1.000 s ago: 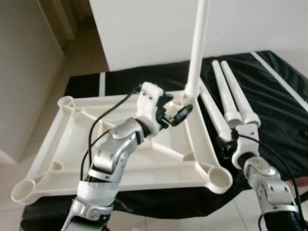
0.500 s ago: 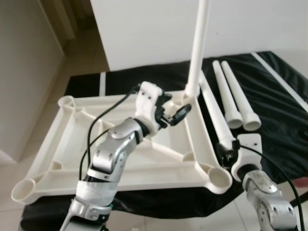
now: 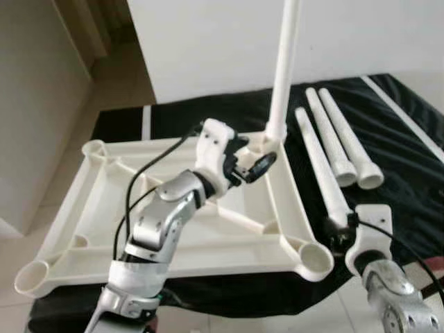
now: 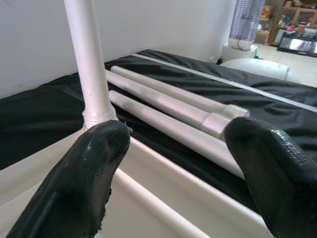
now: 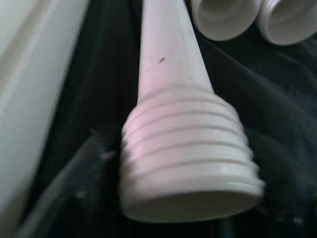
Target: Building children table
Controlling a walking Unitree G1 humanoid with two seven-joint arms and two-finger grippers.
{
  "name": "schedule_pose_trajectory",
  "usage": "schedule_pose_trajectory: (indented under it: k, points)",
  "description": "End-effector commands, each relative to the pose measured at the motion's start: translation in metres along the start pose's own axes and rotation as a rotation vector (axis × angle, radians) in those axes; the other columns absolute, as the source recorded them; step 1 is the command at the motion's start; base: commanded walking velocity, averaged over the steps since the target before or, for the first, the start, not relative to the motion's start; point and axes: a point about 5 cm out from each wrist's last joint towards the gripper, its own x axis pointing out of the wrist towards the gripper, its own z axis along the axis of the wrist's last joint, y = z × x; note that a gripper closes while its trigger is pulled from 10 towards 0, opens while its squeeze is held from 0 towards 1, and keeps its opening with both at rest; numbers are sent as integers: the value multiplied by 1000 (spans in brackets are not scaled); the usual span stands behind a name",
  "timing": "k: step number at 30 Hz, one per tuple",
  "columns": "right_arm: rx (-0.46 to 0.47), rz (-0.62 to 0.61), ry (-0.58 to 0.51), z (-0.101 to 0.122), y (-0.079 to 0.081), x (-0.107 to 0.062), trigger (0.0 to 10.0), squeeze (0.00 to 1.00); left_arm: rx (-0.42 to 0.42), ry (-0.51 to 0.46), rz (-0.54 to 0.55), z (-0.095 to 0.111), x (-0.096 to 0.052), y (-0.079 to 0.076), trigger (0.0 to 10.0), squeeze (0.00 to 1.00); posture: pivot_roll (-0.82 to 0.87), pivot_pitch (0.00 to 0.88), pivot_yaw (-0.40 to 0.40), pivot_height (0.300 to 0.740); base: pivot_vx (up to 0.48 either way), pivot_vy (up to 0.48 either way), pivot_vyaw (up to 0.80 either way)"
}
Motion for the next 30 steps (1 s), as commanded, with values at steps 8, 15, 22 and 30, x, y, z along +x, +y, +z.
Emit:
schedule_pose_trajectory:
  k: [8,15,22,30]
  points:
    - [52,71,-53,12,12,13,10000,1000,4,21,-70,0,3,-5,10000,0,-116,38,106,740,0,0,0]
    - [131,122,-215,46,29,26,10000,1000,14,30,-137,-3,1,-13,10000,0,-109,34,101,740,0,0,0]
    - [220,155,-264,54,34,25,10000,0,49,7,-125,-2,-1,-15,10000,0,-101,34,90,740,0,0,0]
    - [113,39,-222,68,16,48,10000,0,18,22,-305,-8,-8,-33,10000,0,-105,26,86,740,0,0,0]
